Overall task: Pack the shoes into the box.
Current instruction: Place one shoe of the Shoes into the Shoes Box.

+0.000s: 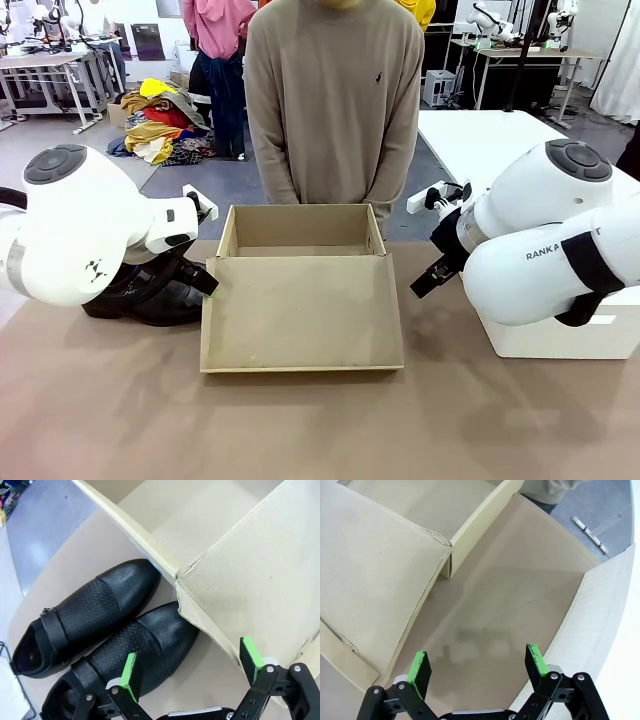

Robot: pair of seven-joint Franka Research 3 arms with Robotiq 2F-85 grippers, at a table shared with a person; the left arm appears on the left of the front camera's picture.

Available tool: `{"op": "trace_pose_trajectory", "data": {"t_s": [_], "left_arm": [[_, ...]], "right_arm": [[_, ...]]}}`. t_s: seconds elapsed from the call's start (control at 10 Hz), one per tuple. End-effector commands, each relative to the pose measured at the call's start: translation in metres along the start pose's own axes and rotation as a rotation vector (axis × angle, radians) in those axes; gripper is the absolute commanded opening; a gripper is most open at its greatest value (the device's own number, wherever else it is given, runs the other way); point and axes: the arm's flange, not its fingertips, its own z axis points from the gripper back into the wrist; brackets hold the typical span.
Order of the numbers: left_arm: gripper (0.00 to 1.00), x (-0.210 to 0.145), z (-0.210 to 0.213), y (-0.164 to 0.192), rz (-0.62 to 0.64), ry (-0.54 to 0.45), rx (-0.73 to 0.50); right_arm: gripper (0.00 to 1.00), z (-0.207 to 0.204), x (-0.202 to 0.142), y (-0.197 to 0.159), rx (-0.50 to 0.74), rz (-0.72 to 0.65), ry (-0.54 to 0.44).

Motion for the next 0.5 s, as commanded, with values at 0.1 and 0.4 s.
{"op": "trace_pose_trajectory", "data": {"t_s": [0.1,0.4], "left_arm": [[1.0,0.008,0.022,-0.005,-0.031,-0.013,0.02],[1.0,0.022,0.064,-0.008,-0.06,-0.031,0.002]], "right_arm": [[1.0,0.027,0.01,-0.007,0.029,-0.006,-0.023],[1.0,0.065,0.022,-0.01,0.072,0.02,-0.05]]}}
